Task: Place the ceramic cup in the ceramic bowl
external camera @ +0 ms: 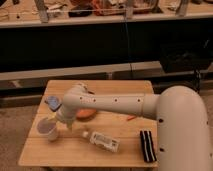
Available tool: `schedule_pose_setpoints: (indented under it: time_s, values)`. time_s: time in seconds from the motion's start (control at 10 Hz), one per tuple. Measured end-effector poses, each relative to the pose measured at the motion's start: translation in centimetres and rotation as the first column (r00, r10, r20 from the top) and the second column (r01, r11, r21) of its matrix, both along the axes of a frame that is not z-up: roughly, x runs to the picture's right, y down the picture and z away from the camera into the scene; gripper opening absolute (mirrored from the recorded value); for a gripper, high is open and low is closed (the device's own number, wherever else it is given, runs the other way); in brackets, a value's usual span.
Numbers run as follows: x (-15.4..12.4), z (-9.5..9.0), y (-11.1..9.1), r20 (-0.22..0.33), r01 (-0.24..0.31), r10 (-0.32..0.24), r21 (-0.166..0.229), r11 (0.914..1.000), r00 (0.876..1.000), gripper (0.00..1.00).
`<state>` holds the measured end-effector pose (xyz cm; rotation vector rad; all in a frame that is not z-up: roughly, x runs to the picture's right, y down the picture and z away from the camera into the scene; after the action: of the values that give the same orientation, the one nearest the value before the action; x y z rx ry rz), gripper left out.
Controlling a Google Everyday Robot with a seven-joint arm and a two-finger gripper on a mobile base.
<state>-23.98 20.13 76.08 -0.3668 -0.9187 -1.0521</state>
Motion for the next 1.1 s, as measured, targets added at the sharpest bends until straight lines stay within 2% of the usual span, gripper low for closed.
schedule_pose_setpoints:
  time_s: [0.3, 0.4, 0.7, 0.9, 1.1]
  values:
    - [-0.39, 0.07, 0.05, 0.011, 0.003, -0.003, -0.007, 1.0, 1.0, 0.75]
    - [-0.41, 0.19, -0.04, 0.013, 0.002, -0.002, -0.012, 0.9999, 1.0, 0.63]
    - [-0.66, 0.3, -0.06, 0.019, 0.003, -0.002, -0.021, 0.9998, 1.0, 0.54]
    - [-0.87, 0.37, -0.01, 0.023, 0.003, -0.003, -0.024, 0.9997, 1.0, 0.39]
    - [-0.86, 0.68, 0.38, 0.019, 0.001, -0.001, -0.023, 0.9997, 1.0, 0.14]
